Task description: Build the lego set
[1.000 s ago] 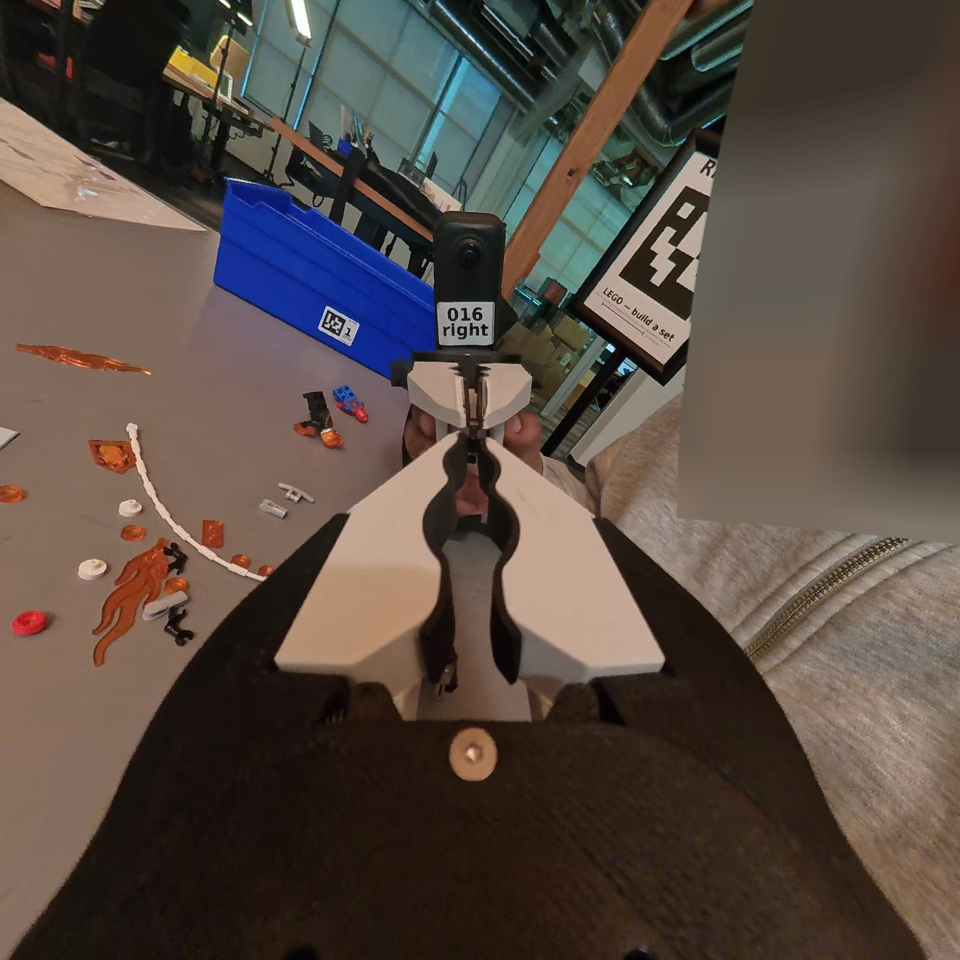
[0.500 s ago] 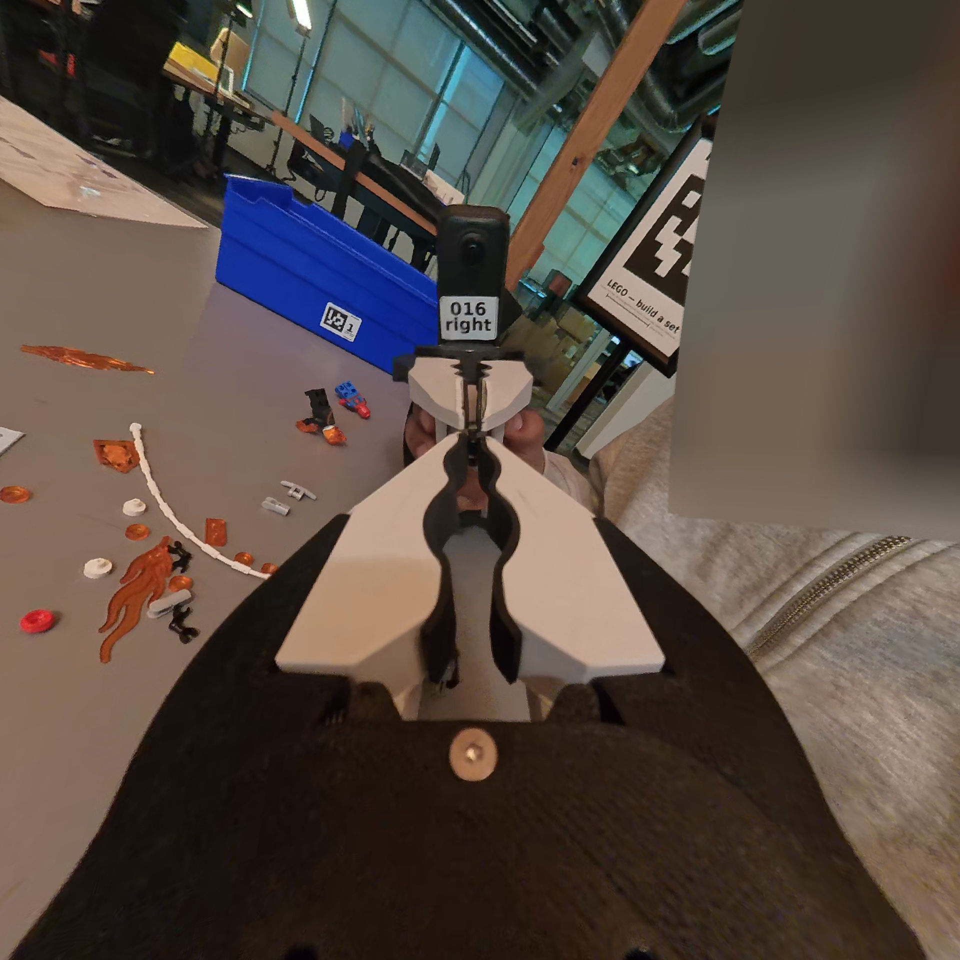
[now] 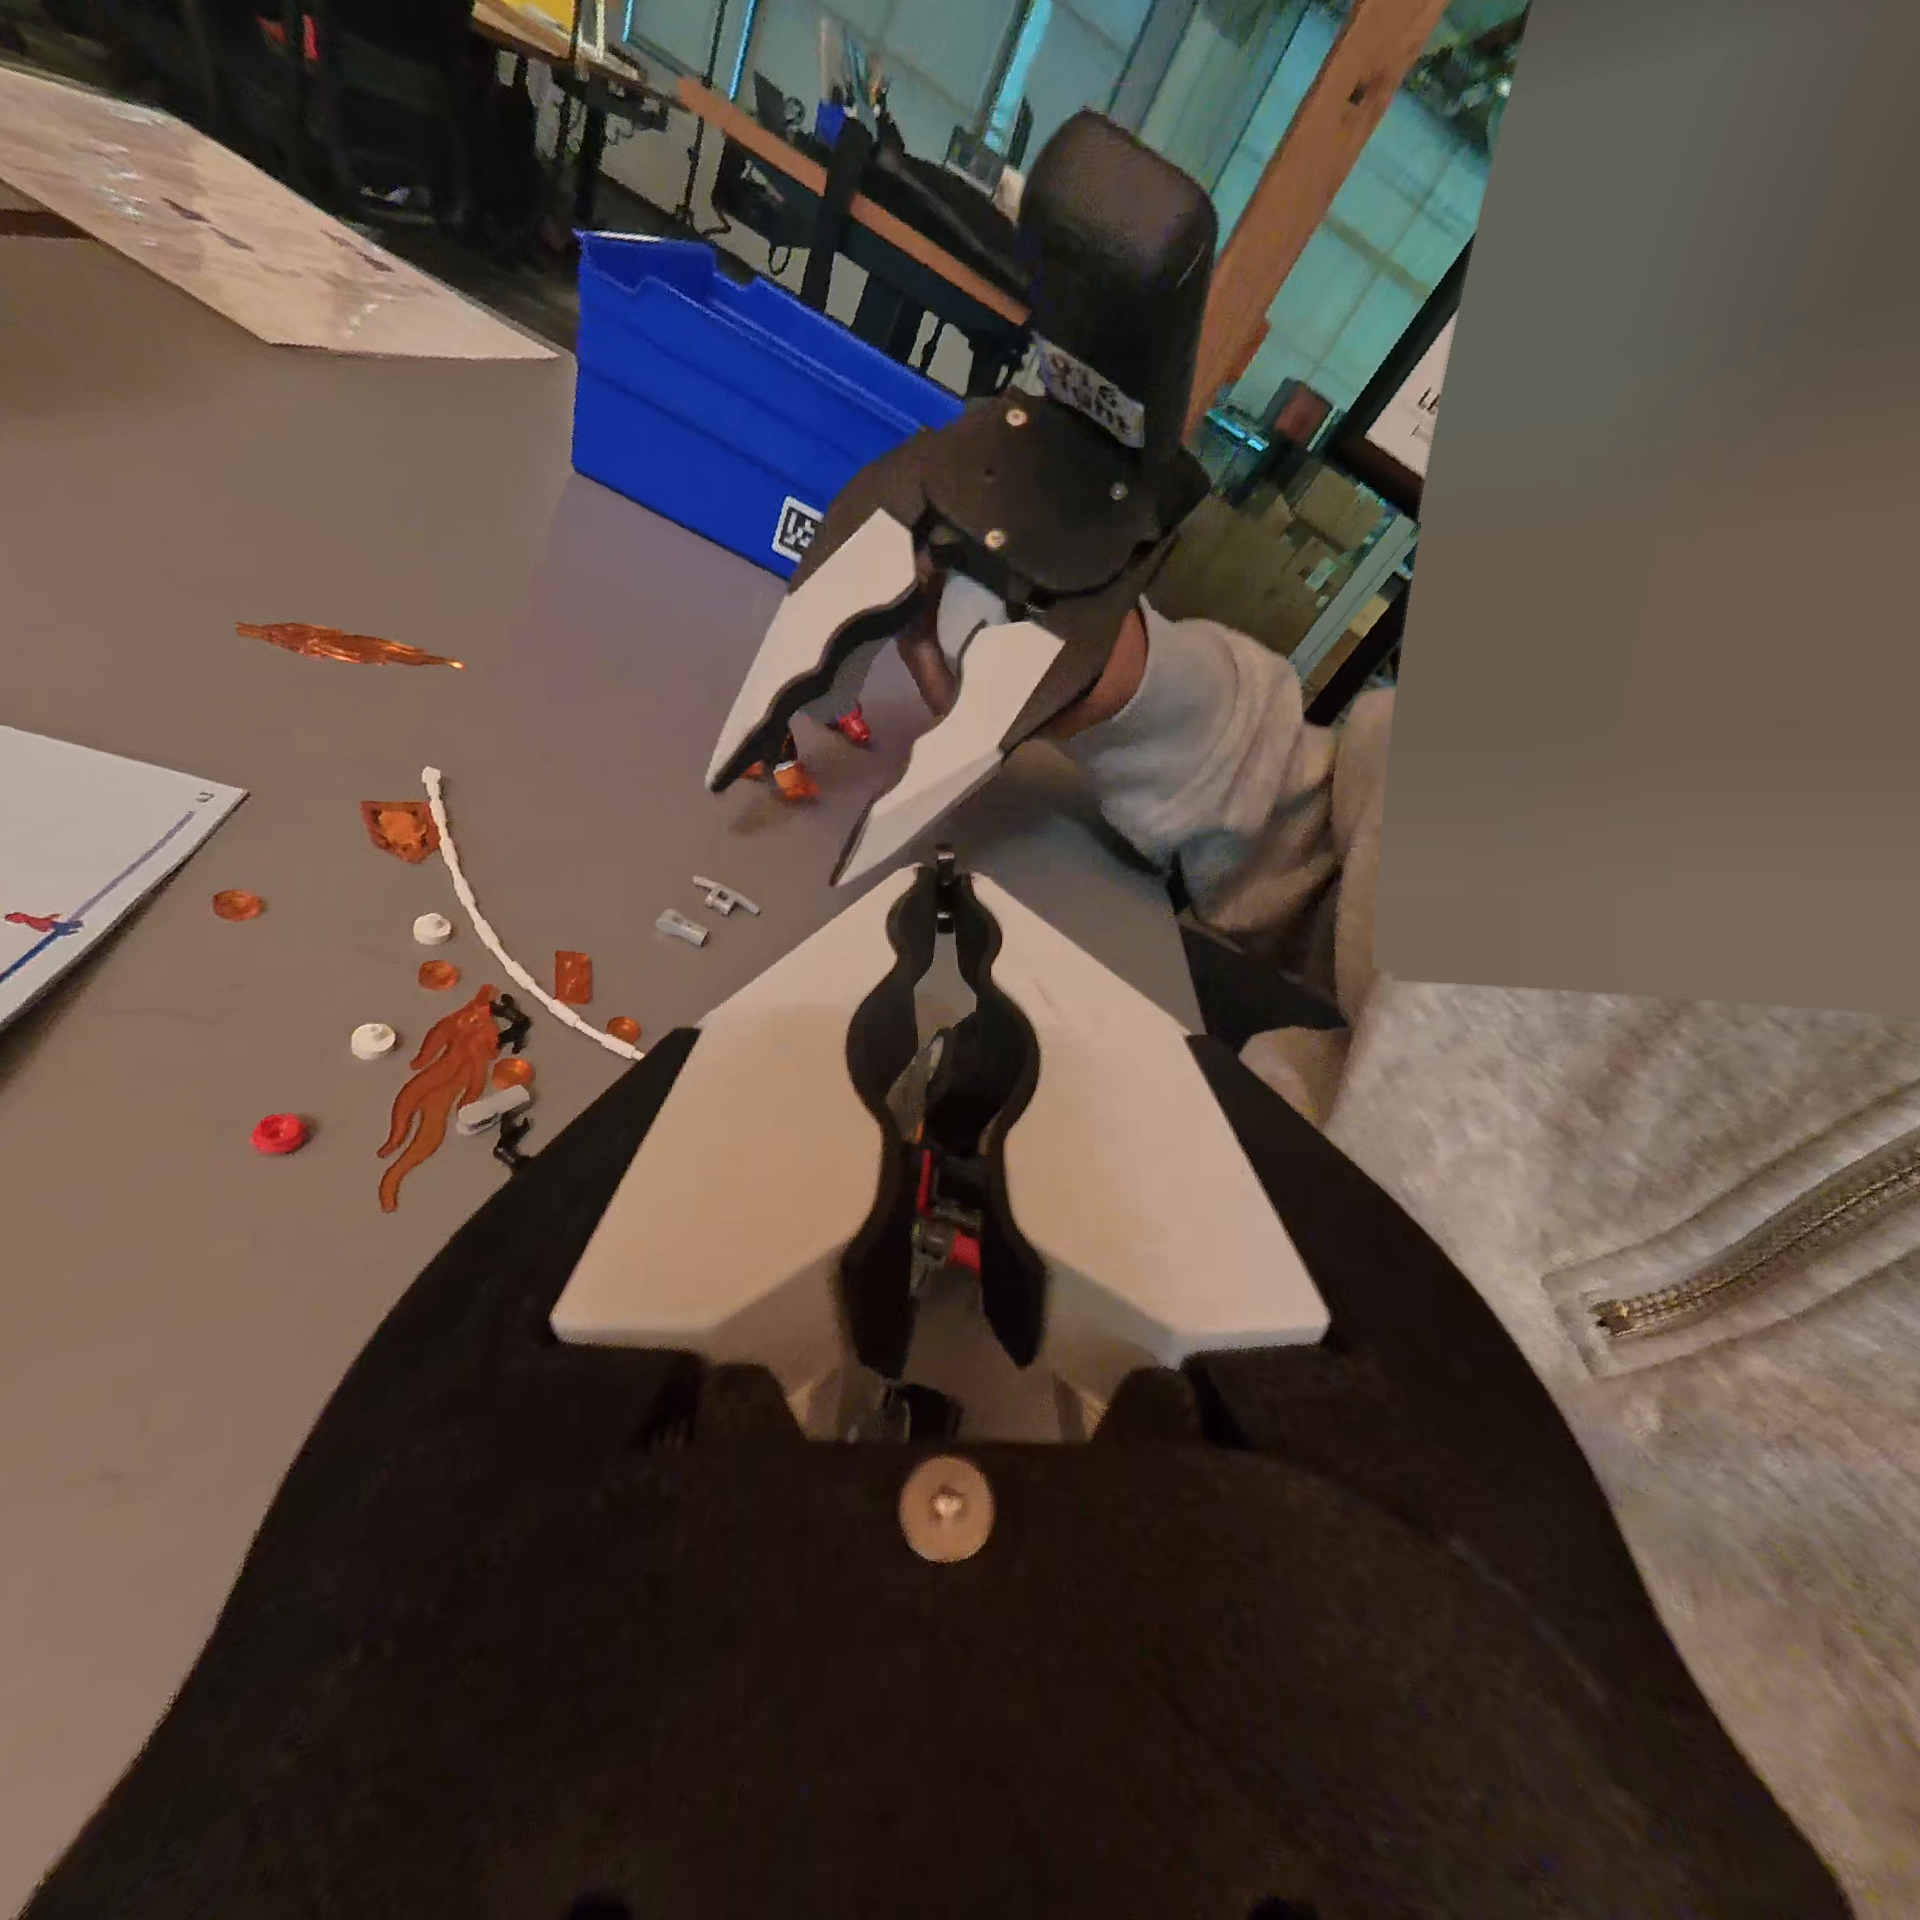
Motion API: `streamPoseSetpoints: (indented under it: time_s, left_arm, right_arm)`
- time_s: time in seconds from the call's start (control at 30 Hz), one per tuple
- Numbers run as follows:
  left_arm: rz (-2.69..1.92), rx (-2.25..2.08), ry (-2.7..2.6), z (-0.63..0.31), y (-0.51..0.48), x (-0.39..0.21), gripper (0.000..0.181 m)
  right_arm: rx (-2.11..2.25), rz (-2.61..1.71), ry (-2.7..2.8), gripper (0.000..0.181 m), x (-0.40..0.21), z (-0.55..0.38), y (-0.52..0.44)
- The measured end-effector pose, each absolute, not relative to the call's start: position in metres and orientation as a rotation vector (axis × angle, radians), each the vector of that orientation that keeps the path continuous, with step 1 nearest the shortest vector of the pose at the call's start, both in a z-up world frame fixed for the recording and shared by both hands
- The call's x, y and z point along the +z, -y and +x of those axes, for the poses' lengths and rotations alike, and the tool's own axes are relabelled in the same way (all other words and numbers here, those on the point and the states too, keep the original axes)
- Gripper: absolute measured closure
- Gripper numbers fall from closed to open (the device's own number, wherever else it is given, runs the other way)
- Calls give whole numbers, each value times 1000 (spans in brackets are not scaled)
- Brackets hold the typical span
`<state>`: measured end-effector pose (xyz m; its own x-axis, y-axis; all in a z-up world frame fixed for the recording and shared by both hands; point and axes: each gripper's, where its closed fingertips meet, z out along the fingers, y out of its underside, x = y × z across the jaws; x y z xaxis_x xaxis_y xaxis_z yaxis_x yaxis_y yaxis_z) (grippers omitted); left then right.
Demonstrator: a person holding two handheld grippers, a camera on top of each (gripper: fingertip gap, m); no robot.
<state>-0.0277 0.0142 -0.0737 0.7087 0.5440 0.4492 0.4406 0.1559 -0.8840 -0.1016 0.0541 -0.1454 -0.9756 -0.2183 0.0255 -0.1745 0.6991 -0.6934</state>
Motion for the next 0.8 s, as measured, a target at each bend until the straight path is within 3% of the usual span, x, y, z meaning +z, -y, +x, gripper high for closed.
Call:
streamPoseSetpoints:
  time_s: [0.4, 0.8]
  left_arm:
    - [-1469, 82, 868, -28, -11, -76, 180]
    - [-1497, 72, 869, -27, -15, -81, 180]
  right_arm:
    - [-891, -541, -2876, 150, -172, -101, -50]
    - [-968, -532, -2833, 167, -167, -96, -47]
